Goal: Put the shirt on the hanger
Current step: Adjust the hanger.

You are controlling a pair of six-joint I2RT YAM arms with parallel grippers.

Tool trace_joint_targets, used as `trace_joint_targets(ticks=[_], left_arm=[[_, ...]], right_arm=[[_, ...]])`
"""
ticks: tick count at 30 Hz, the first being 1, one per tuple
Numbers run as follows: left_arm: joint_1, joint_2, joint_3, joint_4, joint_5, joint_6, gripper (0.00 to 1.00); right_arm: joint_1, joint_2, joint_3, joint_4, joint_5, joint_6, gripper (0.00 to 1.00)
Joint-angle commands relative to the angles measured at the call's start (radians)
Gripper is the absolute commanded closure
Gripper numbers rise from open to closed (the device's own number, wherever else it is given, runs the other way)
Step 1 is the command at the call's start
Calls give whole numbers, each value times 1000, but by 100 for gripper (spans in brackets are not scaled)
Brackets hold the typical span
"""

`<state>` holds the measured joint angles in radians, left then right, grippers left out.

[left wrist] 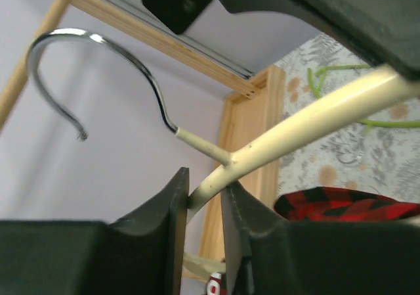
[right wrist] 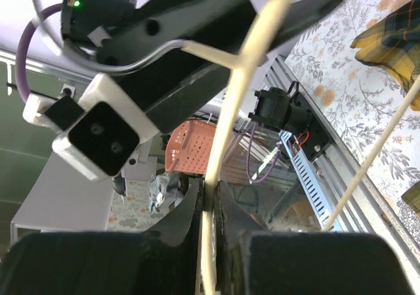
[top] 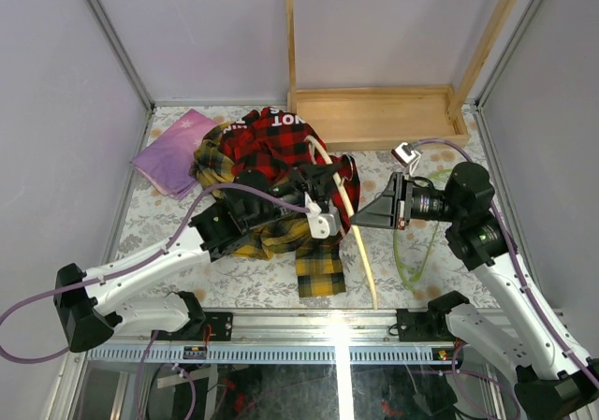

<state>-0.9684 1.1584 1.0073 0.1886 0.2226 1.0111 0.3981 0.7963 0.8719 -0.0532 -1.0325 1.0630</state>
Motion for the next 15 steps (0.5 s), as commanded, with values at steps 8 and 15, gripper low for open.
trace_joint_targets(ticks=[8, 15], left_arm=[[-6, -42, -10, -65, 47, 20, 100], [-6, -79, -26, -136, 8, 25, 100]], right_arm=[[-2, 11, 89, -79, 34, -100, 53], [-3, 39, 317, -482, 323, -445, 36]])
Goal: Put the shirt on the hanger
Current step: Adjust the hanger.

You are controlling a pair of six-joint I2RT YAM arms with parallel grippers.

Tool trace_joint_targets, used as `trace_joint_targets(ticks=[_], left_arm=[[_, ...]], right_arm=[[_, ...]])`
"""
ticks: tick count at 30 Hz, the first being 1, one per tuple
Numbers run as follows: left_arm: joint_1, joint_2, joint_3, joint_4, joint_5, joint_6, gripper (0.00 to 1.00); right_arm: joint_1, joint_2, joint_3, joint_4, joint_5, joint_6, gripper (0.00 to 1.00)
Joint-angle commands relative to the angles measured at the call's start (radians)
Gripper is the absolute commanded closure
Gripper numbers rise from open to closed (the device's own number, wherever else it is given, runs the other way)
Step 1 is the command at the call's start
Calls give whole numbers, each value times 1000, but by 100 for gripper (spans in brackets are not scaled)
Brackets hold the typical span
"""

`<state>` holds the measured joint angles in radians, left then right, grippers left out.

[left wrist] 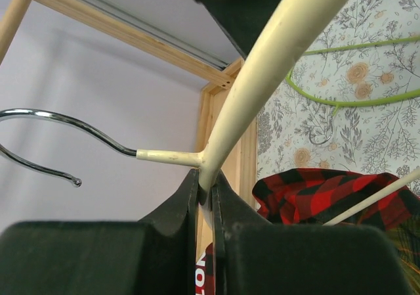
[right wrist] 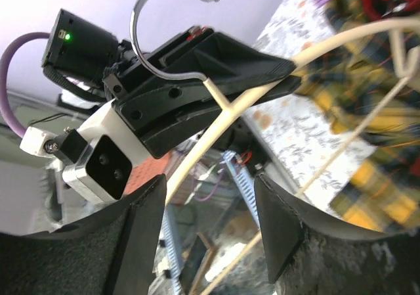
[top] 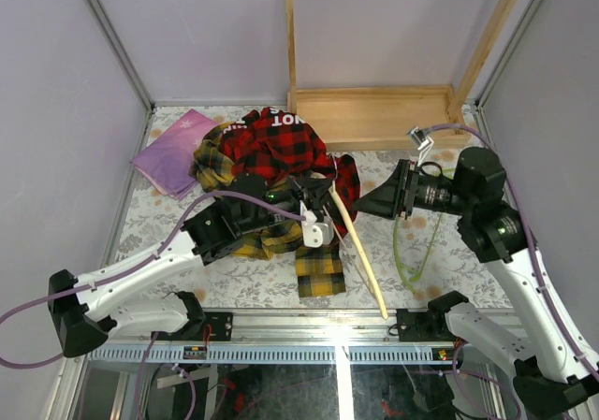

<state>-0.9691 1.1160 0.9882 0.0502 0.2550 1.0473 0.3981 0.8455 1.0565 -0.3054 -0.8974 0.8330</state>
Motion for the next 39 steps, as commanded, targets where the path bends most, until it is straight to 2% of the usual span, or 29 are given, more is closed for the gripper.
trace_joint_targets(ticks=[1, 5, 10, 15, 25, 39], left_arm=[[-6, -40, -8, -14, -33, -11, 100], [-5, -40, -9, -90, -95, -1, 100], [-6, -25, -14, -163, -175, 4, 100], [-6, -13, -29, -179, -204, -7, 100], [-2, 20, -26, -195, -228, -11, 100], [70, 3, -70, -146, -163, -40, 100]], right_arm=[[-3, -16, 153, -256, 232, -244, 36], [-3, -52, 211, -316, 376, -321, 34], [-3, -71, 266, -397, 462, -386, 34], [-2, -59, 271, -447, 467, -415, 34], [10, -45, 238, -425, 459, -393, 34], [351, 38, 155, -304, 778, -319, 39]])
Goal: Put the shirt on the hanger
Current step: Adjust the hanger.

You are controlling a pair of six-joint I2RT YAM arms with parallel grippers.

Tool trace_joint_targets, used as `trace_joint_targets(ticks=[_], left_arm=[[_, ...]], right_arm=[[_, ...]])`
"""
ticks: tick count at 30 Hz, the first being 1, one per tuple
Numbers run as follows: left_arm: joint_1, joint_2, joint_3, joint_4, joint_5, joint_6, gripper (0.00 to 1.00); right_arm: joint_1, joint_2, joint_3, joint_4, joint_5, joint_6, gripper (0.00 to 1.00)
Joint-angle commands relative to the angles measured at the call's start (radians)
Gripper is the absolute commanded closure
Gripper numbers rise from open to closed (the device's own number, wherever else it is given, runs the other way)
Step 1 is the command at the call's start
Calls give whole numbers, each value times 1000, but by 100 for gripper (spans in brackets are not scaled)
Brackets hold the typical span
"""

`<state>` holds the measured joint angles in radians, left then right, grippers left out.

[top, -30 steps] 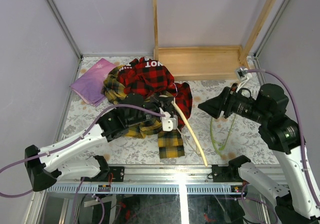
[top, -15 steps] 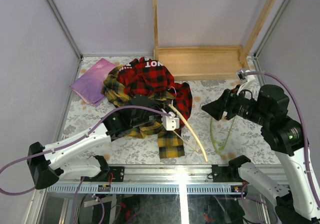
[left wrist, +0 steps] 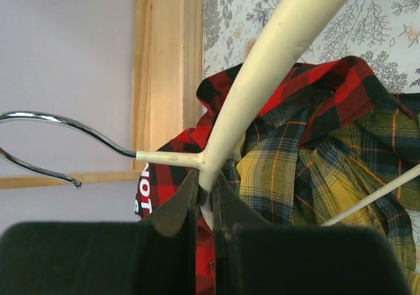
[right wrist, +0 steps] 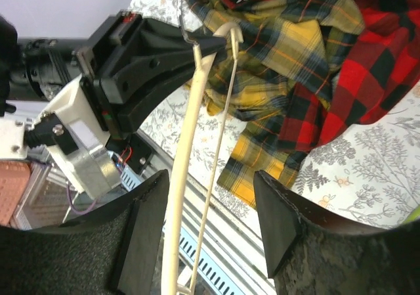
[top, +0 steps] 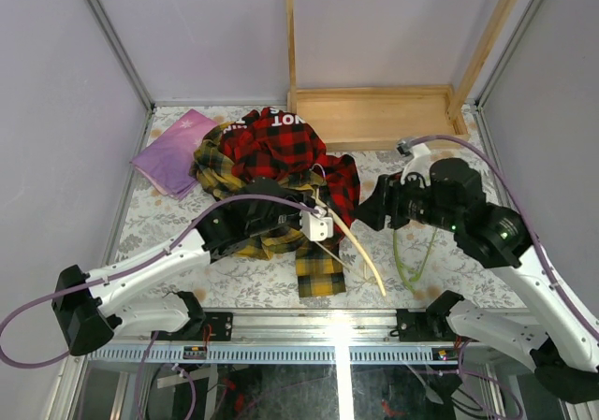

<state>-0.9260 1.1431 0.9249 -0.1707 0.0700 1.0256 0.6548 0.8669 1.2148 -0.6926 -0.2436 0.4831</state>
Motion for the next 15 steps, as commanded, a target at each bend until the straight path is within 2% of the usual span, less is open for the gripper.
trace_joint_targets(ticks=[1, 10, 15], left_arm=[[36, -27, -9, 77, 29, -21, 100], [69, -38, -15, 83, 52, -24, 100], [82, -53, -22, 90, 61, -29, 100]], right_arm=[[119, 24, -5, 92, 136, 34, 39], [289, 91, 1, 117, 249, 40, 49], [343, 124, -13, 111, 319, 39, 66]])
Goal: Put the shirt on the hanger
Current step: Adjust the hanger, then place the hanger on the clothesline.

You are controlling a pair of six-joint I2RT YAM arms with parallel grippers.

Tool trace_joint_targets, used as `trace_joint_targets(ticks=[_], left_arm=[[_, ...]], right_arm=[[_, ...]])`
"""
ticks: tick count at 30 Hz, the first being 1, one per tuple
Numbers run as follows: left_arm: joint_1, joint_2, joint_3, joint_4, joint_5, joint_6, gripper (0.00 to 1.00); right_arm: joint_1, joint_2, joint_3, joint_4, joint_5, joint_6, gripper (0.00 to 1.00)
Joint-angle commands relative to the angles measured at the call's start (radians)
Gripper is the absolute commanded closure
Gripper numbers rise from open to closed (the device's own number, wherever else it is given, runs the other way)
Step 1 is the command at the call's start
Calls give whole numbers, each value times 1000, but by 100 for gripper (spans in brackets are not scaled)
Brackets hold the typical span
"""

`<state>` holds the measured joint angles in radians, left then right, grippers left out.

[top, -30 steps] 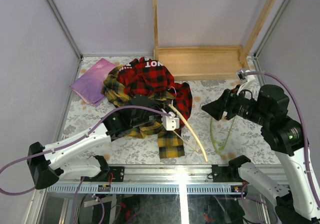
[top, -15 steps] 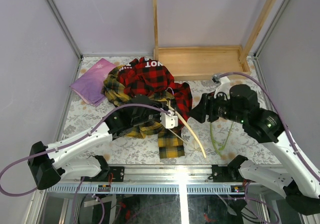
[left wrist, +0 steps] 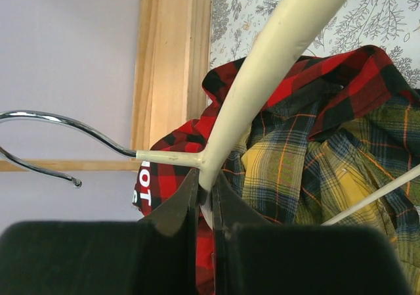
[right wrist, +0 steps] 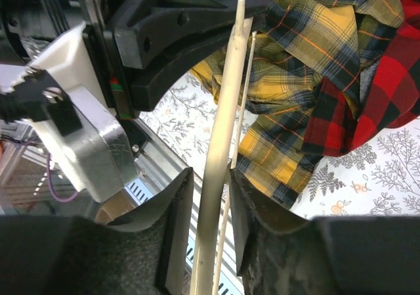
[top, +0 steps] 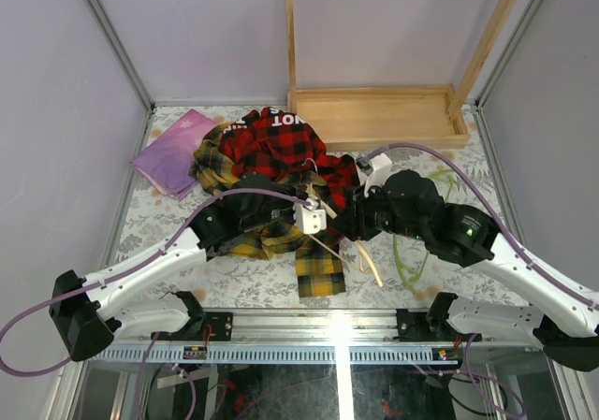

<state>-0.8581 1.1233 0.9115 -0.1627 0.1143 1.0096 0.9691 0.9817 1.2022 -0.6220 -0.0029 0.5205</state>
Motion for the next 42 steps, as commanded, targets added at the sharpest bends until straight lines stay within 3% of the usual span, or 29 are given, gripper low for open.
trace_joint_targets(ticks=[1, 8, 9, 11, 15, 17, 18, 21, 22, 31, 42], left_arm=[[14, -38, -11, 83, 23, -15, 100], [14, -41, -7, 80, 33, -24, 100], [14, -43, -8, 80, 34, -25, 96], [15, -50, -15, 89, 34, -32, 79], [18, -84, -32, 118, 60, -64, 53], [28, -102, -32, 116, 106, -85, 29], [30, -111, -30, 113, 127, -94, 23], [41, -143, -32, 121, 177, -123, 16], [45, -154, -37, 134, 189, -137, 2], [94, -240, -75, 340, 203, -361, 0], [177, -206, -35, 487, -2, -741, 0]], right_arm=[[32, 12, -3, 41, 87, 1, 70], [39, 57, 6, 63, 56, -20, 82], [39, 62, 7, 66, 59, -24, 85], [39, 67, 12, 66, 67, -37, 92], [39, 59, 31, 77, 68, -67, 99], [39, 58, 53, 66, 85, -76, 100], [39, 61, 69, 53, 97, -80, 100], [39, 60, 109, 9, 153, -89, 100], [39, 53, 121, 5, 166, -91, 100], [38, -23, 322, -91, 335, -114, 100], [39, 9, 493, -21, 693, -342, 100]])
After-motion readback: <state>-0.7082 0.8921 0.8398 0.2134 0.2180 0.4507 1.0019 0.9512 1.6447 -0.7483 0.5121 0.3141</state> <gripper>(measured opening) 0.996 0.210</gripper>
